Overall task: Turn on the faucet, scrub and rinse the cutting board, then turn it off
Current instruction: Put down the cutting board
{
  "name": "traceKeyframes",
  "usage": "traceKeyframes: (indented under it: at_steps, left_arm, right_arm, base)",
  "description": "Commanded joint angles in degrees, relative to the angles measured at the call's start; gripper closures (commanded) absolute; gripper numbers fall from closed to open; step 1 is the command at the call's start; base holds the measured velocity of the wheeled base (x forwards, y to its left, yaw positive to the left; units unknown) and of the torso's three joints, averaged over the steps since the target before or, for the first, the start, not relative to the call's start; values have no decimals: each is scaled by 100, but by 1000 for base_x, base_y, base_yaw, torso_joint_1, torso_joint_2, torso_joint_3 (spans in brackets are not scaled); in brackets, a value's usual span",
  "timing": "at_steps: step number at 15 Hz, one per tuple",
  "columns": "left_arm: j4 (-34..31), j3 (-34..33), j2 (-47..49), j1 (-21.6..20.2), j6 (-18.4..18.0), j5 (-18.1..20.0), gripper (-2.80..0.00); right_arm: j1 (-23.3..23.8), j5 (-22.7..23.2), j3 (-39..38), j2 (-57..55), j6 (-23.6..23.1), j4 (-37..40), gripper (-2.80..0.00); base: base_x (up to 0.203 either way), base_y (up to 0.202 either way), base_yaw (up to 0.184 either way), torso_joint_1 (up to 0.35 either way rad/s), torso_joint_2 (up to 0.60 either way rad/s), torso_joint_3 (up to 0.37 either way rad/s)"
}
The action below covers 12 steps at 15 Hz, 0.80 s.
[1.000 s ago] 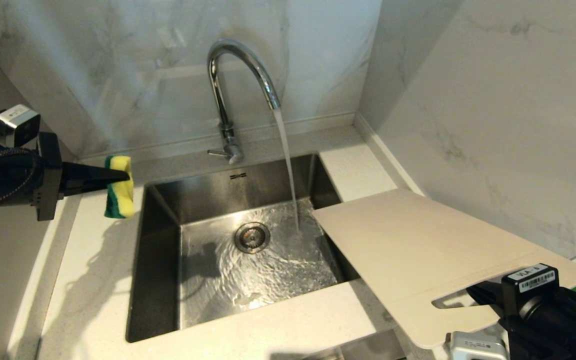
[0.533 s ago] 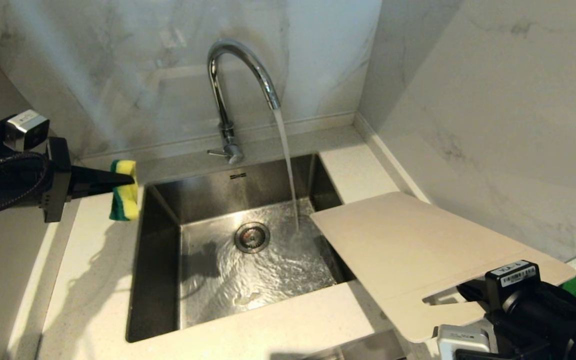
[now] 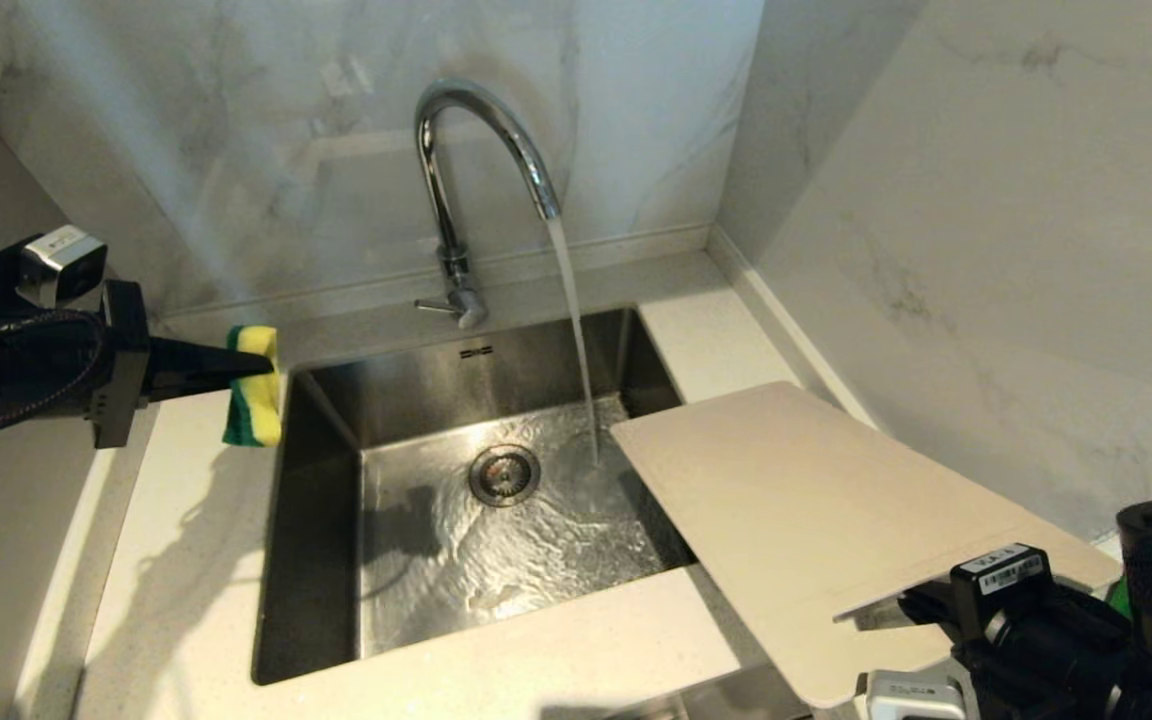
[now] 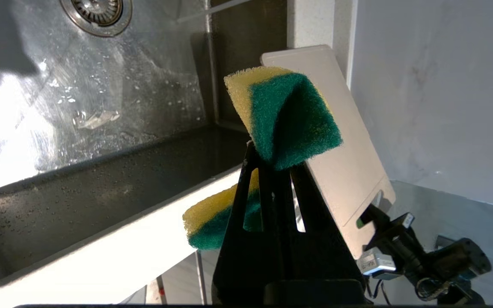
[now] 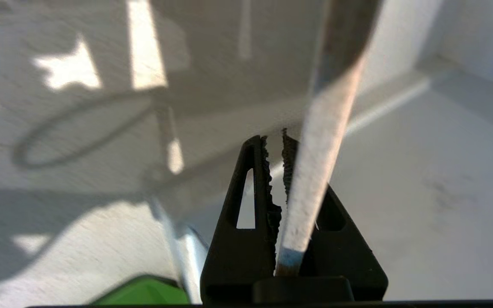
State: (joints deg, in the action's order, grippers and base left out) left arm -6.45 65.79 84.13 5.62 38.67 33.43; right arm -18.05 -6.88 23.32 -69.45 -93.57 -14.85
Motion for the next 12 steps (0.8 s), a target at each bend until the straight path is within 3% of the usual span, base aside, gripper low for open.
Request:
traceKeyframes:
  at_steps: [1,12]
  left_arm:
    - [1,-11,110,3,11,46,0]
    - [1012,-2,1069,175,18,94,0]
  right_arm:
    - [223,249,-231,-180,-55,8,0]
    - [257,951,-427,-1020,-56,159,0]
  base:
    - [0,0,0,0,0,0]
    - [0,0,0,0,0,0]
